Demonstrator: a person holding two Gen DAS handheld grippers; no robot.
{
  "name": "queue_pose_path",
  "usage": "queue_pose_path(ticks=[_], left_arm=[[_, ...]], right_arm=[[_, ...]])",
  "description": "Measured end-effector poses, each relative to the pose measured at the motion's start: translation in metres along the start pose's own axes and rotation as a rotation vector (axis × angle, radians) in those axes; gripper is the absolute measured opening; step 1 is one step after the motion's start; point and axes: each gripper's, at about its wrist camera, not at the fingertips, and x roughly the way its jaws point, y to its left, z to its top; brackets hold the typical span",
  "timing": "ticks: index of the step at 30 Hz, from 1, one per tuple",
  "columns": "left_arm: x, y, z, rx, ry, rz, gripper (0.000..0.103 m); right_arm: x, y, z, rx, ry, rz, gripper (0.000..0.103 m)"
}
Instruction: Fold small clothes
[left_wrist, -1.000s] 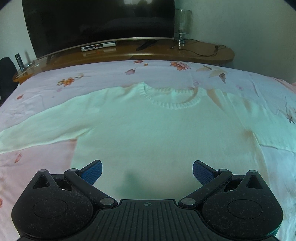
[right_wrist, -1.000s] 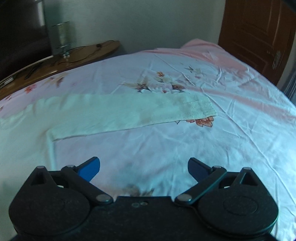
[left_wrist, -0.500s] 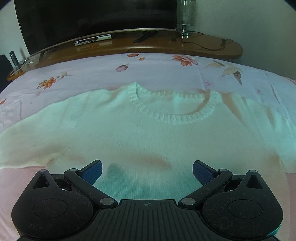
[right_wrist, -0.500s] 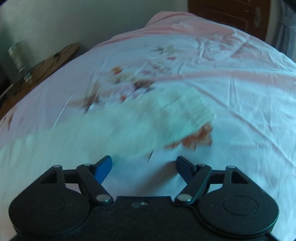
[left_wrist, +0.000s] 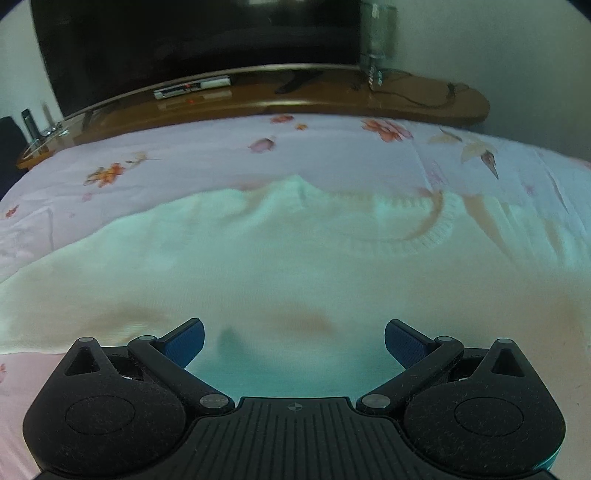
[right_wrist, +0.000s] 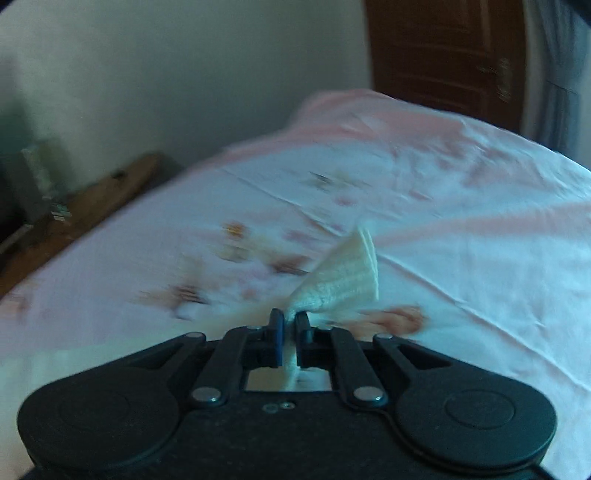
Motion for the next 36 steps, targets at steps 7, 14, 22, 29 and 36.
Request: queue_pose_path(ticks=[7,14,22,29,36], left_arm=[[-0.027,0.065,-0.007,-0.118,-0.023,-0.016,0.103],[-0.031,0.109,-0.011,-0.221,0.026,-0.083,0.103],[0.000,0.093,-0.015,-0.375,0.176,-0.402,0.103],[0.041,0.061,-0.029,-0.512,0.302,-0.532,0.054],[0.046,0.044,-0.020,-0.500,0.194,-0.509,0.054]], right_arm=[[-0.057,0.163,-0.035,-0.207,0.022,0.420,0.007],[-0.060,0.291,-0.143,-0.438,0.324,0.653,0.027],[-0.086,0.247,-0.135,-0.461,0.219,0.523,0.066],[-0.086,0.190,-0.134,-0.447,0.184,0.381,0.065],[-0.080,0.164,-0.136,-0.444,0.151,0.291,0.065]])
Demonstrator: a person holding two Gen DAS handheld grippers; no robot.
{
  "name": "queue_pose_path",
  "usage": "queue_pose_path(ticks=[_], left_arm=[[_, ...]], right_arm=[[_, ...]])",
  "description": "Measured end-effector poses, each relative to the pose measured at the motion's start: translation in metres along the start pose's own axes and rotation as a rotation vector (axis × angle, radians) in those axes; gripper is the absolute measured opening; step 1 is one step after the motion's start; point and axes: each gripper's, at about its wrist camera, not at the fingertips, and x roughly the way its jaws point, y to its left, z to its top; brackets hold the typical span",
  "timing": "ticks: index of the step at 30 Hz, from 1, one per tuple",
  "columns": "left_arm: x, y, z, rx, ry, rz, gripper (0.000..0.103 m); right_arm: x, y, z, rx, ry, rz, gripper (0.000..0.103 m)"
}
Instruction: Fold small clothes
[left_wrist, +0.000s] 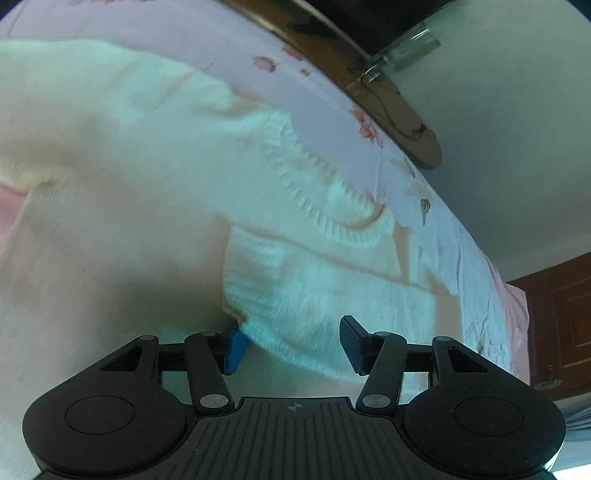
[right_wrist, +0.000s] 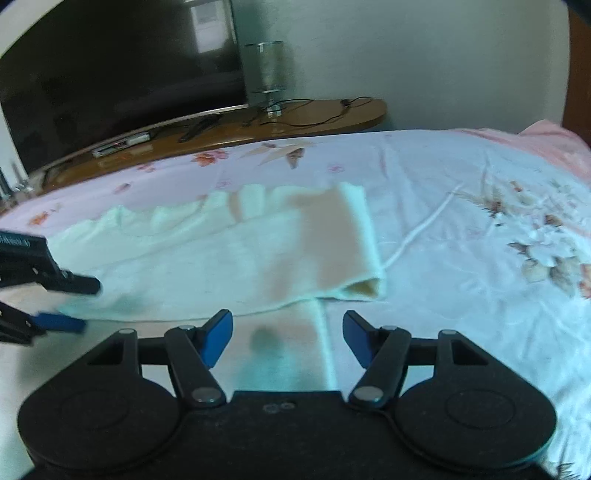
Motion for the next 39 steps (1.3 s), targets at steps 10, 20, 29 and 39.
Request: queue_pose_path(ticks=[10,20,29,39], left_arm=[[-0.056,-0.008,0.034,0.055,-0.276,-0.010,0.004],[-0.085,0.054,0.057,0.008,-0.395,0.122,0.004],[-0.050,0.093,0.039,0.012,-0.313,0.246,0.004],[-0.105,0.095,0.036,0.049,-0.362,0.277,0.054]], right_arm=[[0.027,-0.005,0.002,-0.006,0.013,-0.109,0.064],[0.045,-0.002,0.019,0.062,-0.003,-0.013,0.010],[0.044,-0.002,0.016,0.032,0.017,-0.036,0.010],[0.007,-0.022,0.013,0.075,0.027,-0.003,0.028]])
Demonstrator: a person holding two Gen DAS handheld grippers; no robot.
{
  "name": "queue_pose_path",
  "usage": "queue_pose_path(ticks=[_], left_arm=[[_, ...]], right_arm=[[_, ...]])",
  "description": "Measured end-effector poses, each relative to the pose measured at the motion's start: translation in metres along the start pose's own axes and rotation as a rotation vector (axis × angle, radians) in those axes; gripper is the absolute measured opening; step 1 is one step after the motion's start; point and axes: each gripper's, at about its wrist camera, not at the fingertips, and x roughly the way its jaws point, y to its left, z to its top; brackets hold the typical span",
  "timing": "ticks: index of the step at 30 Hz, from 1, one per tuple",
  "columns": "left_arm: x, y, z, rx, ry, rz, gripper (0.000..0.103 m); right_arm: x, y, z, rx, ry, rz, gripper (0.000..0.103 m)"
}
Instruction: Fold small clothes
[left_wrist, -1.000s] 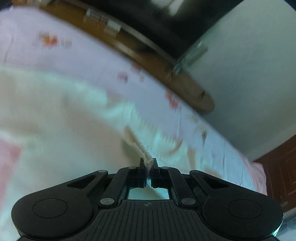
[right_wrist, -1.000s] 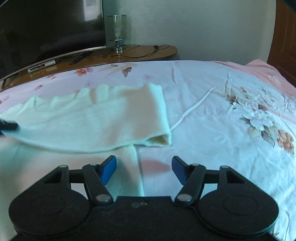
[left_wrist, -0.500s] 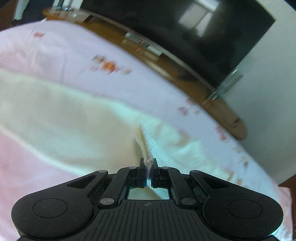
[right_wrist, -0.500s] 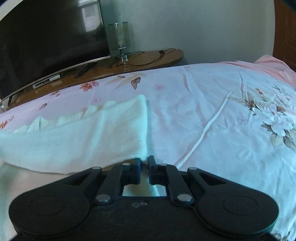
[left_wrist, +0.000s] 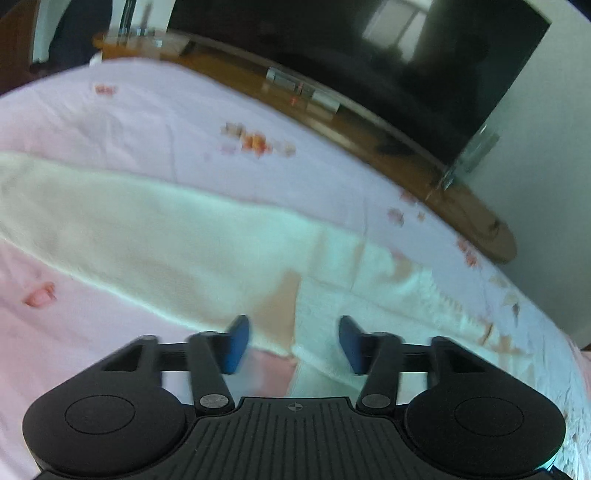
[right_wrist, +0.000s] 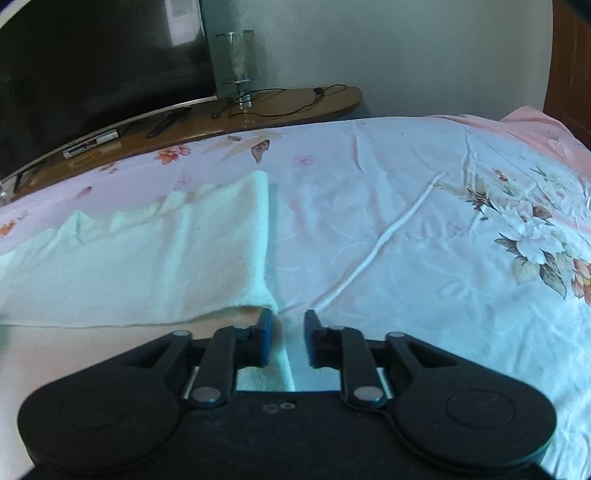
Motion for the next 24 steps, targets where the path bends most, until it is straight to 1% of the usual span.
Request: queue_pose_path(ticks=[1,3,4,5,7,10,11,13,15,16,18,19,20,21,22,24], left_arm=[[-0.003,-0.004,0.002,0.023,-0.013,-0.009,0.054],[0.001,-0.016,0.004,0.058,0.002,-0.036,0.054],[0.006,-0.021,0.004,0.066,0.012,-0.046,0.054],[0.010,-0.027,0.003,0.076,0.018,-0.050,0.054],[0.024,-0.039,-0.002,0.110,0.033,-0.058,0.054],[0.048,-0.048,-0.010,0.147,0.064,-0.043,0.054],[0.053,-0.050,-0.012,0.154,0.062,-0.032,0.054],[0.055,-0.054,-0.014,0.175,0.035,-0.021,0.054],[0.056,-0.058,-0.014,0.184,0.033,-0.013,0.054],[0.056,-0.059,-0.014,0.185,0.032,-0.012,0.054],[0.057,-0.060,-0.015,0.198,0.027,-0.006,0.054],[0.056,-0.061,-0.016,0.205,0.025,-0.003,0.054],[0.056,-0.061,-0.016,0.211,0.025,-0.001,0.054],[0.057,-0.062,-0.018,0.220,0.020,0.003,0.054],[0.058,-0.063,-0.020,0.235,0.011,0.010,0.054],[0.060,-0.068,-0.023,0.268,-0.004,0.031,0.054]], right_arm=[[-0.003,-0.002,0.001,0.013,-0.009,0.003,0.028],[-0.004,-0.004,0.006,0.014,-0.019,0.003,0.032],[0.000,-0.004,0.011,0.016,-0.027,0.002,0.038],[0.005,-0.003,0.018,0.022,-0.033,0.006,0.050],[0.020,-0.001,0.033,0.029,-0.050,0.027,0.064],[0.048,0.006,0.052,0.021,-0.043,0.051,0.062],[0.058,0.007,0.057,0.027,-0.038,0.051,0.060],[0.078,0.007,0.068,0.056,-0.027,0.059,0.060],[0.094,0.007,0.076,0.075,-0.026,0.077,0.060],[0.103,0.009,0.080,0.078,-0.023,0.085,0.057],[0.116,0.009,0.086,0.084,-0.002,0.120,0.033],[0.121,0.007,0.087,0.102,0.012,0.142,0.008],[0.121,0.005,0.087,0.116,0.009,0.149,0.008],[0.120,0.003,0.085,0.107,-0.003,0.135,0.008],[0.121,0.002,0.082,0.080,-0.021,0.084,0.008],[0.123,-0.003,0.077,0.073,-0.043,0.078,0.006]])
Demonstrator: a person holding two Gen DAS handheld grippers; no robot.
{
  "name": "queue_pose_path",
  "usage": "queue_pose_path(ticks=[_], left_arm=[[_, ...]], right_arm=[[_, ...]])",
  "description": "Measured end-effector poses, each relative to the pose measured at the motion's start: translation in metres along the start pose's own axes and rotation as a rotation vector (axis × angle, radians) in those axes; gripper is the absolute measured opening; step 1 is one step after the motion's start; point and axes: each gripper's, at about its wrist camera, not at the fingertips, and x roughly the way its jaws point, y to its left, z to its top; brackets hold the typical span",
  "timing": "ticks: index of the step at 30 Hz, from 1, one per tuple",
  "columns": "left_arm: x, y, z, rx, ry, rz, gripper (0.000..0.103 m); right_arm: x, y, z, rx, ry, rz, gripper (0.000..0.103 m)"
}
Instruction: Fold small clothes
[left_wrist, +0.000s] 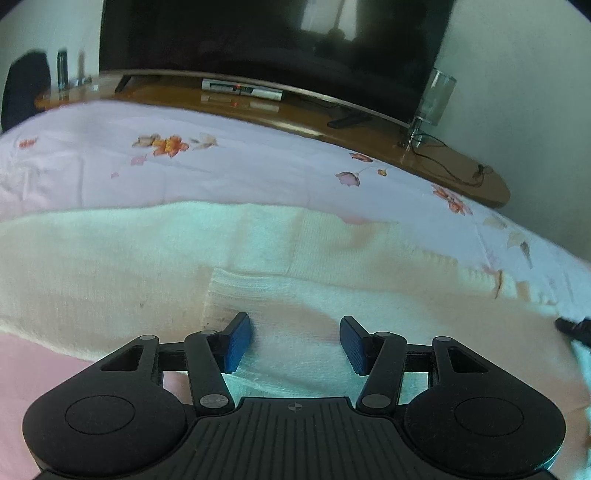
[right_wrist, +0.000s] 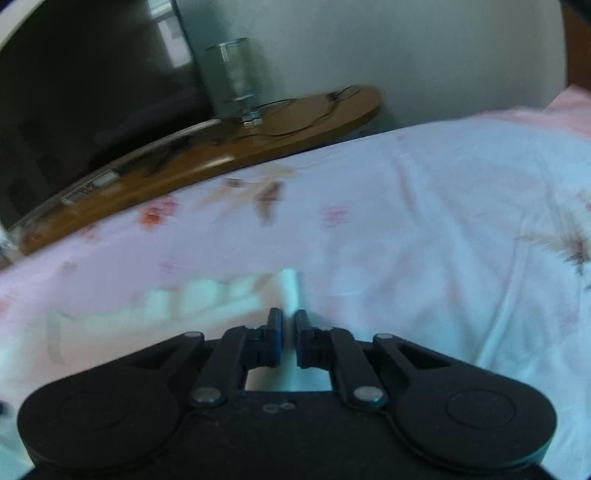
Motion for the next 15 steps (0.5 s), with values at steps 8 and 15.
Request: queue_pose_path(ticks=[8,15], left_arm=[[-0.035,0.014,0.003,-0.075,0.026,-0.032,0.054],[-0.067,0.086,-0.010,-0.242,0.090,0.036,0.084]], right_arm=[[-0.038,0.033,0.000,-0.098,-0.025,-0.005,0.029],[-0.054,0.093,-0.037,-0.198,0.079,0.111,0.044]])
